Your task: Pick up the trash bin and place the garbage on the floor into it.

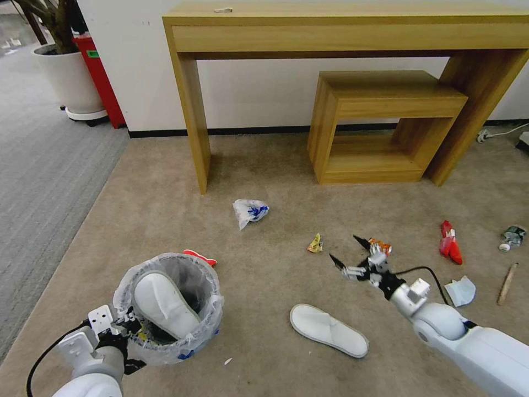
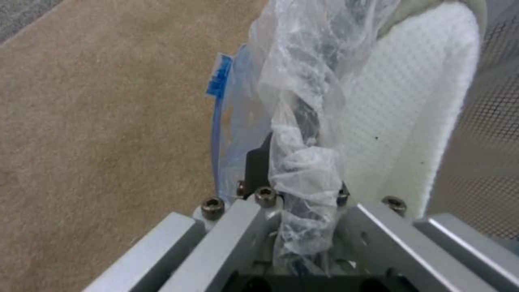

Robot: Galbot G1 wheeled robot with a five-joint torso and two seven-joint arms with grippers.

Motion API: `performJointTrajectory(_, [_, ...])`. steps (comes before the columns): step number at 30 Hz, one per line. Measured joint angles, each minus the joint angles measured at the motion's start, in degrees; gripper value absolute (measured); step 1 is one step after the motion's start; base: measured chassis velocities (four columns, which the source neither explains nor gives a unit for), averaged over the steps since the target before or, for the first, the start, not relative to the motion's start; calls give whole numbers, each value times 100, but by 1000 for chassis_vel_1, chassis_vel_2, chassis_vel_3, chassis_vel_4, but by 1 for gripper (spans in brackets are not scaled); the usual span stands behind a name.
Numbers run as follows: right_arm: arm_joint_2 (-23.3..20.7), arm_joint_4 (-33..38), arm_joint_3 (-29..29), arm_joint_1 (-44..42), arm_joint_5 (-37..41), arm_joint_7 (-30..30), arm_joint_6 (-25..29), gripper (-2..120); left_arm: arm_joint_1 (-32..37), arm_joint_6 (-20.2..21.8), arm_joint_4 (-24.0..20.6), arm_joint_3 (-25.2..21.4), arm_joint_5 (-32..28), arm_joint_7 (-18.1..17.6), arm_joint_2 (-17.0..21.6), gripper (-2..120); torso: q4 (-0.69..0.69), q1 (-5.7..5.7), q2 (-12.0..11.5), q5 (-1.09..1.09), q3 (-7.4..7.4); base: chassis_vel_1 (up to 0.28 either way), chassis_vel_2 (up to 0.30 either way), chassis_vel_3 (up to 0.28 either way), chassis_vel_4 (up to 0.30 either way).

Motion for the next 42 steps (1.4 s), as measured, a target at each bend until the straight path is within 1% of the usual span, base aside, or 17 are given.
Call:
performJointTrajectory(2, [-12, -287, -66, -96, -98, -284, 178, 100, -25, -12, 41, 24, 24, 8, -28, 0, 0, 0, 0, -2, 0, 0, 0, 0, 0])
performJointTrajectory(3, [-12, -287, -66, -96, -98, -284, 178, 100, -25, -12, 41, 24, 24, 8, -28, 0, 0, 0, 0, -2, 0, 0, 0, 0, 0])
performJointTrajectory(5, [64, -577, -174, -133, -175, -445, 298, 100, -47, -17, 68, 38, 45, 10, -53, 0, -1, 0, 0, 0, 0, 0, 0, 0, 0])
performJointTrajectory(6, [64, -577, -174, -133, -175, -445, 298, 100, -47, -17, 68, 38, 45, 10, -53, 0, -1, 0, 0, 0, 0, 0, 0, 0, 0])
performJointTrajectory(10, [279, -1102, -449, -63, -226, -577, 388, 100, -53, -43, 95, 24, 49, 13, -58, 0, 0, 0, 0, -2, 0, 0, 0, 0, 0])
performJointTrajectory(11, [279, -1102, -449, -63, -226, -577, 388, 100, -53, -43, 95, 24, 49, 13, -58, 0, 0, 0, 0, -2, 0, 0, 0, 0, 0])
performJointTrajectory(14, [568, -1511, -698, 53, -227, -602, 399, 100, -69, -62, 117, 12, 40, 13, -56, 0, 1, 0, 0, -1, 0, 0, 0, 0, 0])
performJointTrajectory(15, [568, -1511, -698, 53, -227, -602, 399, 100, -69, -62, 117, 12, 40, 13, -56, 0, 1, 0, 0, -1, 0, 0, 0, 0, 0])
performJointTrajectory(18, [871, -1869, -896, 121, -224, -665, 403, 100, -77, -62, 148, 7, 15, 15, -38, 0, 1, 0, 0, 0, 0, 0, 0, 0, 0])
performJointTrajectory(19, [871, -1869, -896, 121, -224, -665, 403, 100, -77, -62, 148, 7, 15, 15, -38, 0, 1, 0, 0, 0, 0, 0, 0, 0, 0])
performJointTrajectory(22, [1097, -2164, -1039, 161, -236, -740, 422, 100, -85, -62, 170, -9, -17, 13, -8, 0, 1, 0, 0, -1, 0, 0, 0, 0, 0])
performJointTrajectory(30, [1370, -2460, -1155, 195, -282, -801, 440, 100, -123, -63, 229, 6, -44, 7, 1, 0, 1, 0, 0, -2, 0, 0, 0, 0, 0])
performJointTrajectory(36, [1486, -2606, -1233, 223, -303, -820, 440, 100, -143, -64, 249, 20, -52, 6, 2, 0, 0, 0, 0, -2, 0, 0, 0, 0, 0])
performJointTrajectory(42, [1732, -2890, -1357, 339, -313, -840, 427, 100, -131, -77, 249, 20, -72, 2, 29, 0, 0, 0, 0, -2, 0, 0, 0, 0, 0])
